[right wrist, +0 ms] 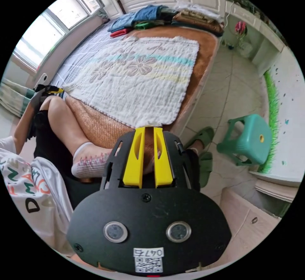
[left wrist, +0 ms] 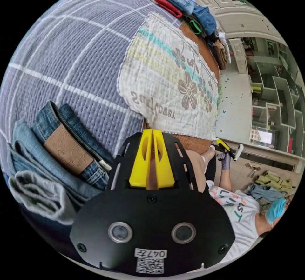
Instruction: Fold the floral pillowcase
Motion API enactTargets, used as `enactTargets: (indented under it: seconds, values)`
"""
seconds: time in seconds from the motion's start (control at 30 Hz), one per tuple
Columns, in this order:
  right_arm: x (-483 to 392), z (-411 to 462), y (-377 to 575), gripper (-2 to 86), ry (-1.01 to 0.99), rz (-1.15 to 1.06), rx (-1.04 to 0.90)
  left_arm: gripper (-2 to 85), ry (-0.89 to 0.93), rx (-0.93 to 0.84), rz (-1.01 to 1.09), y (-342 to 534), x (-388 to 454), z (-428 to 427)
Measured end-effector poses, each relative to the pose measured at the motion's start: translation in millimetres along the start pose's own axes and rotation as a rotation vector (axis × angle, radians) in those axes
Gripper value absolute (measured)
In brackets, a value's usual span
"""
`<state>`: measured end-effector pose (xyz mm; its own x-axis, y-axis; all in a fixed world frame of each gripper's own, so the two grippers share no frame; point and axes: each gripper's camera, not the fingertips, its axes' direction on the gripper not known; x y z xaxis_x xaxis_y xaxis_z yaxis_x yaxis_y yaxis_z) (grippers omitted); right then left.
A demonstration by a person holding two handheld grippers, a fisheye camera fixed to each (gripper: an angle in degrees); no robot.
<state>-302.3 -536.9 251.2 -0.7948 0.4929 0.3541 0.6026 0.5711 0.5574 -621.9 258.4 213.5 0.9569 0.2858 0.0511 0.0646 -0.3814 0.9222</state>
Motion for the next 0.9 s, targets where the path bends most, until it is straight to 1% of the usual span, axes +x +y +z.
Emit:
enactTargets:
  seconds: [0.07, 0.13, 0.2, 0.23, 0.3, 0.43, 0.57, 0.6, 0.73, 0.83, 0.9]
  values:
    - [-0.6, -7.2, -3.8, 0.7, 0.046, -0.002, 0.042, -1.0, -0.138, 0.046, 0.061, 5.2, 35.8, -21.6]
    - [-3.8, -1.8, -23.3, 0.5, 0.058, -0.016, 0.033, -1.0, -0.317, 0.103, 0.136, 0.6, 83.0, -41.5]
    - [-11.2, 7.3, -41.1, 0.2, 0.048, -0.04, 0.019, -1.0, -0.399, 0.107, 0.174, -11.5, 104.8, -41.1]
    - [-17.7, 13.3, -50.3, 0.0, 0.047, -0.054, 0.021, -1.0, -0.446, 0.107, 0.163, -21.1, 108.3, -34.6]
    - [-24.6, 26.0, -58.8, -0.2, 0.05, -0.058, -0.001, -0.9, -0.485, 0.083, 0.117, -34.6, 99.4, -19.3]
    - [-25.9, 61.4, -51.4, -0.7, 0.07, -0.007, -0.118, -0.8, -0.428, 0.033, -0.008, -43.1, 68.8, 3.9]
    - [-25.2, 64.1, -38.6, -0.9, 0.027, 0.012, -0.055, -0.6, -0.453, 0.005, -0.125, -36.9, 53.4, 7.3]
    - [-25.2, 66.5, -37.9, -0.9, 0.026, 0.016, -0.052, -0.4, -0.419, 0.007, -0.172, -32.4, 46.9, 3.8]
    - [-29.5, 82.4, -35.4, -0.8, 0.037, 0.02, -0.043, 2.0, -0.217, 0.141, -0.322, -1.9, 28.4, -28.7]
    - [-35.1, 87.6, -27.4, -0.8, 0.048, 0.017, 0.014, 5.2, -0.159, 0.106, -0.37, 10.3, 20.4, -34.2]
    - [-37.0, 90.6, -21.6, -0.8, 0.049, 0.021, 0.037, 6.0, -0.116, 0.124, -0.407, 18.7, 17.9, -43.2]
